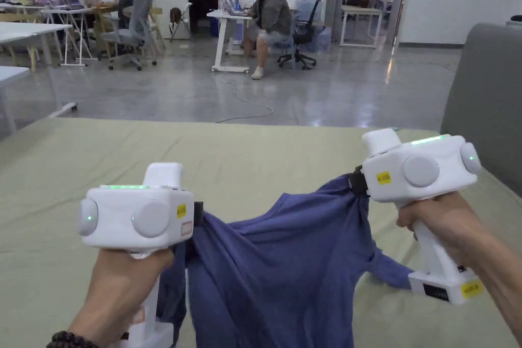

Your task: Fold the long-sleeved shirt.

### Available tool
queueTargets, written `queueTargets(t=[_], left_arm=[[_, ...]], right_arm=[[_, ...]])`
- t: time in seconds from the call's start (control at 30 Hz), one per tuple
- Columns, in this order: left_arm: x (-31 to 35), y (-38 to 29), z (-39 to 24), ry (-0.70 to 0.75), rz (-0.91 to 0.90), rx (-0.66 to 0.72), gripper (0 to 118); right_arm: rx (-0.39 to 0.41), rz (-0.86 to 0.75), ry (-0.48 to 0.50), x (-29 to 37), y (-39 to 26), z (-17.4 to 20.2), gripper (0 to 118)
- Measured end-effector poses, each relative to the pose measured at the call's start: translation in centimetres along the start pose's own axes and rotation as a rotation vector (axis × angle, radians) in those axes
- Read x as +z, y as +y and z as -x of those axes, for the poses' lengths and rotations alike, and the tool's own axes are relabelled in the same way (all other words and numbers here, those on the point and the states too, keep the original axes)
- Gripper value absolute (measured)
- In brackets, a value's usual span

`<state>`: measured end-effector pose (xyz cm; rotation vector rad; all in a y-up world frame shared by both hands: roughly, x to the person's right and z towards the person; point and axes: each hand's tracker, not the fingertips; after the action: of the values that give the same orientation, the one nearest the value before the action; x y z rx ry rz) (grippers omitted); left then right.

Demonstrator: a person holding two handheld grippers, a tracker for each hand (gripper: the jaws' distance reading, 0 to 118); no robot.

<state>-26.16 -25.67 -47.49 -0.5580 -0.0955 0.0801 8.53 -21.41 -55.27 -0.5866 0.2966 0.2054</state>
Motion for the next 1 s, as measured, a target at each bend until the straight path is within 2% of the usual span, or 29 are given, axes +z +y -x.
queueTargets(t=[0.07, 0.17, 0.27, 0.4, 0.5, 0.53, 0.6, 0.73, 0.87, 1.0], left_arm=[[1.1, 4.7, -0.3, -0.026, -0.053, -0.030, 0], [2.9, 11.5, -1.3, -0.040, -0.131, -0.064, 0], [4.5, 17.8, -1.1, -0.087, -0.188, 0.004, 0], [6.1, 25.3, -1.2, 0.000, -0.283, -0.039, 0], [7.2, 29.2, -1.1, -0.025, -0.264, -0.032, 0], [7.4, 30.3, -1.2, 0.008, -0.292, -0.021, 0], [8.1, 31.4, -1.4, 0.004, -0.316, -0.021, 0], [8.0, 31.0, -1.7, 0.002, -0.319, -0.013, 0], [4.6, 27.4, -1.1, 0.023, -0.300, -0.059, 0], [-0.4, 20.7, -0.8, 0.081, -0.187, -0.088, 0]], right_arm=[[-0.010, -0.083, -0.009, 2.4, 4.0, -1.1, 0], [-0.002, -0.187, -0.081, 5.5, 10.2, -2.1, 0], [-0.032, -0.235, -0.132, 7.8, 15.9, -3.5, 0], [-0.032, -0.332, -0.189, 11.6, 21.6, -4.9, 0], [-0.089, -0.384, -0.207, 13.4, 24.3, -5.9, 0], [-0.108, -0.398, -0.208, 13.9, 25.1, -6.1, 0], [-0.162, -0.412, -0.198, 14.5, 25.6, -6.5, 0], [-0.168, -0.403, -0.189, 13.3, 24.7, -6.2, 0], [-0.173, -0.364, -0.206, 9.7, 20.7, -5.2, 0], [-0.211, -0.268, -0.165, 4.5, 14.6, -3.8, 0]])
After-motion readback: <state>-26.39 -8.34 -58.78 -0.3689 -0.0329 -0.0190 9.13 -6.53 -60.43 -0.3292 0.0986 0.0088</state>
